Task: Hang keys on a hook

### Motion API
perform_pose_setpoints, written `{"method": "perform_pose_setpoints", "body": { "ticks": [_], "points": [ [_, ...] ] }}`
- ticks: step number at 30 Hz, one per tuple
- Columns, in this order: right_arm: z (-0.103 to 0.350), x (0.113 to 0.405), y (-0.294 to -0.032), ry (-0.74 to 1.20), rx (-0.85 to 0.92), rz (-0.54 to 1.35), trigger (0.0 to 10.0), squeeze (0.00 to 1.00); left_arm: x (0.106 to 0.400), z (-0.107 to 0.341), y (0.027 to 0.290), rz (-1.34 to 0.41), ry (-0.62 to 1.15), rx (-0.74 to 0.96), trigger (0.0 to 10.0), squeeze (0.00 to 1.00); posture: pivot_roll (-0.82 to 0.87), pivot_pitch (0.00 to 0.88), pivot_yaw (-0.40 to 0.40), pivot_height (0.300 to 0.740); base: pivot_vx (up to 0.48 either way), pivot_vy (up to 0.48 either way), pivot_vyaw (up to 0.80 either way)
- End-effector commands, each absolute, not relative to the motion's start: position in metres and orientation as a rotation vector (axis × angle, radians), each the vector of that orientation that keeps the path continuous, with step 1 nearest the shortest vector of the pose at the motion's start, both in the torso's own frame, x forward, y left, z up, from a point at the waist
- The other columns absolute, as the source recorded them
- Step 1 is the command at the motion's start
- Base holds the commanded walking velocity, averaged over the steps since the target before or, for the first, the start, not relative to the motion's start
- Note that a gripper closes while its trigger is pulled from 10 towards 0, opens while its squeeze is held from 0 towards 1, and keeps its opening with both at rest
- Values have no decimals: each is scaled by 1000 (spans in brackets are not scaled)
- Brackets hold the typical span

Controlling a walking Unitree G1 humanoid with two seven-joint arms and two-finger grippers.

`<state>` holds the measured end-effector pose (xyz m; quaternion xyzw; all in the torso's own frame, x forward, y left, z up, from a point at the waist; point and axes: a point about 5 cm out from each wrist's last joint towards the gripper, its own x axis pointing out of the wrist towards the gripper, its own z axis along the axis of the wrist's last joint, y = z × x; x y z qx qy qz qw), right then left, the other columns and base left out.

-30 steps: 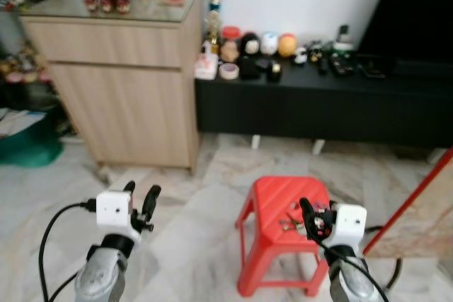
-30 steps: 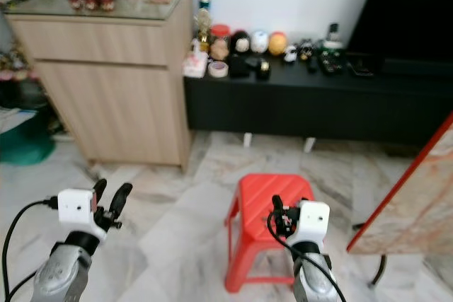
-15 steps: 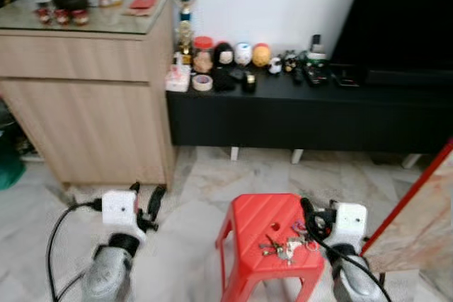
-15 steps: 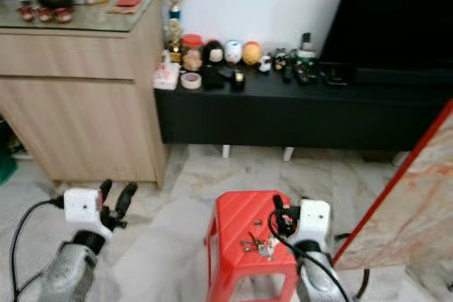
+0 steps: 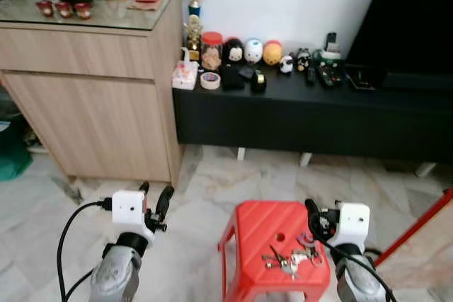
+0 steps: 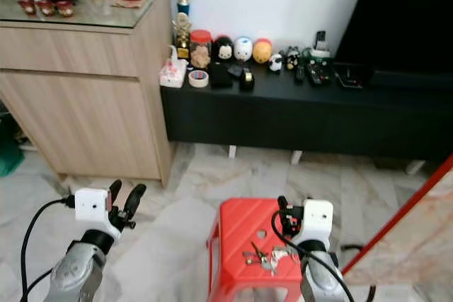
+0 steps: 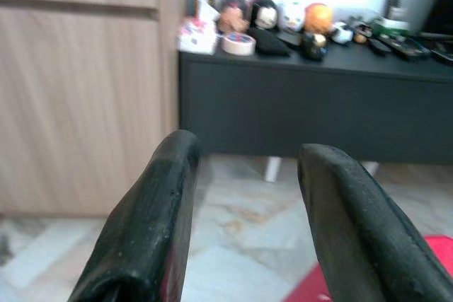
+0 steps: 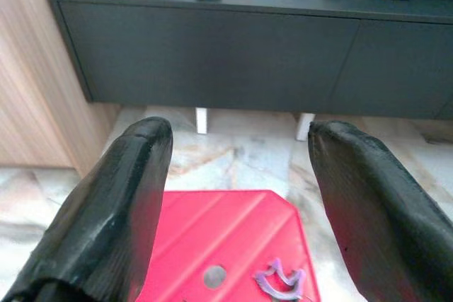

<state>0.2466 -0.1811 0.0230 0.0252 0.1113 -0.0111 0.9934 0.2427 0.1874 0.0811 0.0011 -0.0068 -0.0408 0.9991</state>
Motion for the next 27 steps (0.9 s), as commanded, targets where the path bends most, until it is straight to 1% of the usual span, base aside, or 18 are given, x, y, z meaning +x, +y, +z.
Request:
{"method": "perform_pose_setpoints", "body": {
  "ticks": [1, 9, 22, 27],
  "points": [
    [21, 246, -186, 233, 48, -37, 10000, 0, 243, 80, 185, -86, -6, -3, 10000, 0, 83, 0, -84, 740, 274, 0, 0],
    [20, 245, -187, 239, 59, -53, 10000, 0, 242, 81, 186, -94, -5, 1, 10000, 0, 84, 0, -78, 740, 268, 0, 0],
    [22, 245, -186, 223, 66, -47, 10000, 0, 239, 81, 187, -94, -12, -4, 10000, 0, 86, 0, -78, 740, 0, 0, 0],
    [24, 246, -185, 220, 24, -18, 10000, 0, 239, 81, 187, -92, -14, -10, 10000, 0, 84, 0, -80, 740, 0, 0, 0]
  ]
}}
